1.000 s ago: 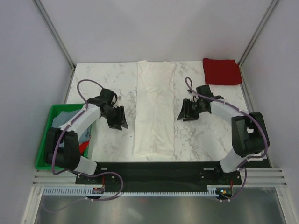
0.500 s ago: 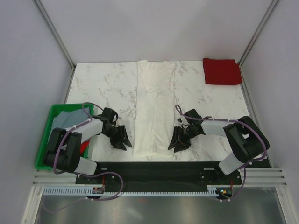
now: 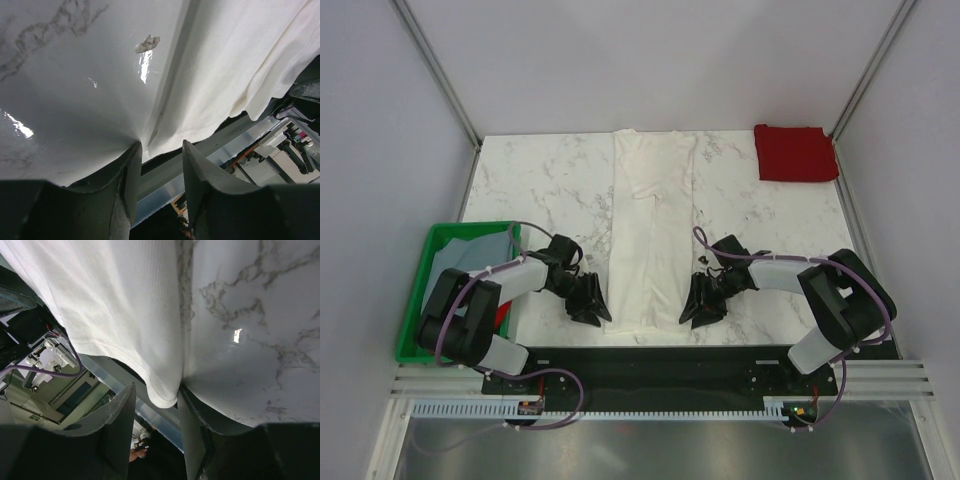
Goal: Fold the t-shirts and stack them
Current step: Fold the tshirt
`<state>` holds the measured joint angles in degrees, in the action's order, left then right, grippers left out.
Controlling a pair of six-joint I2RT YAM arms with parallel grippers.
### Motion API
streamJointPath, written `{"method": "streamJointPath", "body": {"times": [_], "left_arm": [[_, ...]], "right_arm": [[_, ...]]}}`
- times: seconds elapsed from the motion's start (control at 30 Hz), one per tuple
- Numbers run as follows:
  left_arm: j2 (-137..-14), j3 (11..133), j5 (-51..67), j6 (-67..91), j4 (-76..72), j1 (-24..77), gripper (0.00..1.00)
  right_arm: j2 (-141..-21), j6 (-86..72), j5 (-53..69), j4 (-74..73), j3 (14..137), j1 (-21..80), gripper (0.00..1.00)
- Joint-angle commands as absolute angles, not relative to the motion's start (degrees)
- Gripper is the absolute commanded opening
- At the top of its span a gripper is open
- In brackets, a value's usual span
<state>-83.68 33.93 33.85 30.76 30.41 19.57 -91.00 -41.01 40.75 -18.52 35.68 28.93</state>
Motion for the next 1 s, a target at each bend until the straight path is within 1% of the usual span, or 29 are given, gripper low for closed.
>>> {"method": "streamJointPath", "body": {"times": [0.0, 0.03, 0.13, 0.2, 0.23, 0.27, 0.3, 0.33, 0.37, 0.4, 0.53, 0.57, 0.7, 0.9, 0.97], "left_arm": [[-84.37, 32.43, 34.8, 33.31, 28.13, 19.95, 0.45], [-85.07, 32.43, 34.98, 33.22, 27.95, 20.13, 0.45], [-86.56, 32.87, 35.86, 33.31, 27.08, 20.56, 0.38], [-87.36, 33.22, 36.91, 33.14, 26.63, 20.83, 0.32], [-87.71, 33.66, 37.44, 32.96, 26.37, 21.0, 0.28], [-88.06, 33.84, 37.62, 32.7, 26.45, 21.01, 0.16], [-88.15, 34.01, 37.79, 32.61, 26.46, 21.09, 0.08], [-88.15, 34.36, 37.97, 32.52, 26.37, 21.01, 0.02], [-88.07, 34.45, 37.97, 32.52, 26.45, 21.09, 0.02], [-87.89, 34.63, 37.97, 32.52, 26.37, 21.01, 0.02], [-85.35, 37.52, 37.0, 32.17, 27.15, 19.78, 0.02], [-85.08, 38.66, 37.09, 31.65, 27.59, 19.34, 0.02], [-86.92, 47.18, 37.44, 27.08, 27.77, 16.35, 0.02], [-97.81, 66.23, 39.38, 25.58, 27.95, 13.8, 0.02], [-101.93, 70.12, 38.76, 24.53, 27.95, 13.27, 0.02]], "right_arm": [[-90.79, -40.69, 35.95, -20.74, 33.93, 29.35, 0.47], [-90.7, -40.52, 35.6, -20.66, 33.58, 29.36, 0.46], [-90.62, -40.52, 35.59, -20.48, 32.7, 29.18, 0.43], [-90.7, -40.43, 35.86, -20.39, 32.7, 29.27, 0.42], [-90.62, -40.26, 35.95, -20.39, 32.78, 29.35, 0.4], [-90.53, -40.08, 36.38, -20.48, 32.87, 29.36, 0.36], [-90.53, -39.9, 36.65, -20.39, 32.96, 29.27, 0.31], [-90.18, -39.47, 36.82, -20.56, 33.22, 29.35, 0.18], [-89.91, -39.2, 37.0, -20.83, 33.31, 29.36, 0.1], [-89.13, -38.76, 36.48, -21.27, 34.18, 29.36, 0.0], [-86.4, -35.08, 36.3, -24.16, 38.39, 27.6, 0.0], [-85.87, -32.02, 35.52, -26.87, 39.97, 25.86, 0.0], [-86.22, -26.11, 34.63, -30.76, 50.85, 19.7, 0.0], [-92.45, -22.76, 33.58, -30.5, 63.78, 14.6, 0.0], [-95.25, -22.85, 33.23, -28.57, 66.08, 13.37, 0.0]]}}
